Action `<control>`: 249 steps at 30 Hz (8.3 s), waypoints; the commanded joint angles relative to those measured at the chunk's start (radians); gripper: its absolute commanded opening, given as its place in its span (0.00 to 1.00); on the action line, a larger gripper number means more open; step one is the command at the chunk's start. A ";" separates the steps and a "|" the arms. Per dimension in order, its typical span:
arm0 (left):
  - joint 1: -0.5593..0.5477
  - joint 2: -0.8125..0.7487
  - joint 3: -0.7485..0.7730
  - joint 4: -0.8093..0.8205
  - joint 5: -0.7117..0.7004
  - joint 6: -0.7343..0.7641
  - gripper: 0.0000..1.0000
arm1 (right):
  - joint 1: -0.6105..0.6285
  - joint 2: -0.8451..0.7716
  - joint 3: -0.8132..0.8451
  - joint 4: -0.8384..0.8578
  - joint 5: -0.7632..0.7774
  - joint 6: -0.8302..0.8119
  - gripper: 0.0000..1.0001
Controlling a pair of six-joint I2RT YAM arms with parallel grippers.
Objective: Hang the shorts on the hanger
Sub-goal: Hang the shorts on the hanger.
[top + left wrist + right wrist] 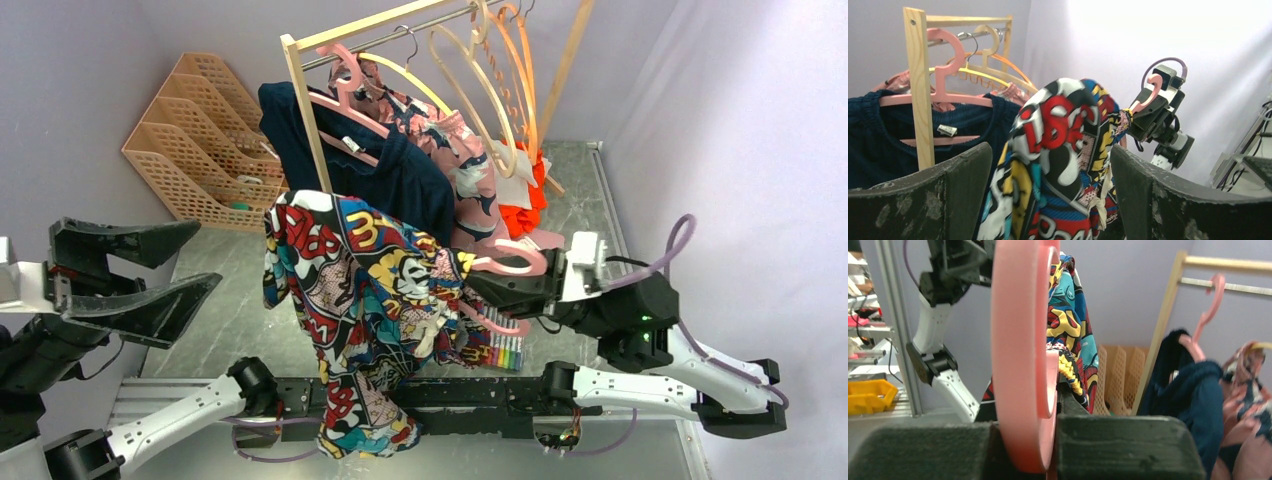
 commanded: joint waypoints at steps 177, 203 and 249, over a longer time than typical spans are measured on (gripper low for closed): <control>-0.025 0.438 -0.111 -0.230 0.554 0.321 0.99 | 0.001 0.142 0.050 -0.221 -0.031 0.084 0.00; -0.113 0.585 -0.086 -0.238 0.544 0.451 0.47 | 0.000 0.184 0.072 -0.280 -0.071 0.069 0.00; -0.140 0.395 -0.322 0.000 0.520 0.343 0.07 | 0.000 0.214 0.214 -0.332 0.013 0.249 0.40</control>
